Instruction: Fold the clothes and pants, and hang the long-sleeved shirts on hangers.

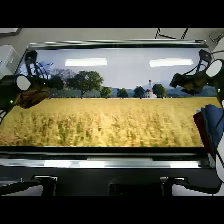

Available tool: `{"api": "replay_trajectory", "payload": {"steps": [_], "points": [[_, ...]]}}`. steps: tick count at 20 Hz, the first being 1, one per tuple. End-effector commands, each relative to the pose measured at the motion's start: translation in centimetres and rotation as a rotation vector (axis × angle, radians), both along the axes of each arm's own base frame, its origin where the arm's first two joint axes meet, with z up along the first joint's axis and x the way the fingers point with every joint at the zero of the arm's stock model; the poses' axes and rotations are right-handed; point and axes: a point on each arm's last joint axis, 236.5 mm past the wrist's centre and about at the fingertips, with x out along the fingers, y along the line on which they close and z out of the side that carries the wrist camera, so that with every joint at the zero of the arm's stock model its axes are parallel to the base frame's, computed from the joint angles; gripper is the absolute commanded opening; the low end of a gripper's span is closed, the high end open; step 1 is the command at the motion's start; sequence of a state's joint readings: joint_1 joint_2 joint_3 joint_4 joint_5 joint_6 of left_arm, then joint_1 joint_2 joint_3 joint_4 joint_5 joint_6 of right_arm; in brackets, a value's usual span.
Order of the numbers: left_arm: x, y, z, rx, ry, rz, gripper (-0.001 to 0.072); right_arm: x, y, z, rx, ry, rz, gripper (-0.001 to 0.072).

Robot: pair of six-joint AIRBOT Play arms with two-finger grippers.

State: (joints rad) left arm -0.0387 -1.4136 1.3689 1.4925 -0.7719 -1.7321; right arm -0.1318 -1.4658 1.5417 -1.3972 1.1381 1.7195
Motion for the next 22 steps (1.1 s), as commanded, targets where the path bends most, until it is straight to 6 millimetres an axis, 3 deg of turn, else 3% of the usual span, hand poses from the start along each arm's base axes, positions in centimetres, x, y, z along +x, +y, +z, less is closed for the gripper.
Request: {"api": "replay_trajectory", "payload": {"steps": [1,2,4,6,8,11,15,18,19,20,21,22], "points": [[2.1,9.3,1.2,-0.196,-0.055,0.363,0.0718,2.2,-1.0,1.3,-0.053,-0.111,0.008,0.0670],[0.3,13.4,-0.6,-0.303,0.038,0.505,0.0718,1.9,-0.9,1.1,-0.057,-0.099,0.018,0.0669],[-4.2,19.6,-4.0,-0.516,0.201,0.703,0.0720,0.8,-0.6,0.3,-0.057,-0.042,0.044,0.0669],[-7.9,24.1,-6.8,-0.649,0.270,0.838,0.0720,-0.8,-0.3,-0.8,-0.055,0.038,0.078,0.0669],[-9.3,26.3,-9.0,-0.673,0.244,0.882,0.0720,-1.7,0.0,-1.7,-0.046,0.093,0.089,0.0669],[-6.4,26.7,-11.1,-0.711,0.121,0.858,0.0720,-1.8,0.0,-2.4,-0.039,0.114,0.091,0.0669],[-0.4,24.8,-11.7,-0.791,-0.047,0.745,0.0720,-2.5,0.6,-2.7,-0.016,0.147,0.100,0.0669],[1.2,23.7,-13.1,-0.802,-0.065,0.737,0.0715,-4.0,0.9,-3.2,-0.004,0.212,0.111,0.0669],[1.2,23.5,-13.6,-0.802,-0.057,0.737,0.0579,-4.6,1.0,-3.3,0.001,0.238,0.115,0.0669],[1.2,23.3,-13.7,-0.808,-0.049,0.734,0.0207,-5.3,1.1,-3.5,0.006,0.268,0.120,0.0669],[1.1,23.1,-13.3,-0.814,-0.047,0.721,0.0028,-6.0,1.2,-3.6,0.010,0.296,0.127,0.0669],[1.2,22.8,-12.4,-0.813,-0.056,0.704,0.0025,-6.6,1.3,-3.7,0.014,0.322,0.131,0.0669]]}}
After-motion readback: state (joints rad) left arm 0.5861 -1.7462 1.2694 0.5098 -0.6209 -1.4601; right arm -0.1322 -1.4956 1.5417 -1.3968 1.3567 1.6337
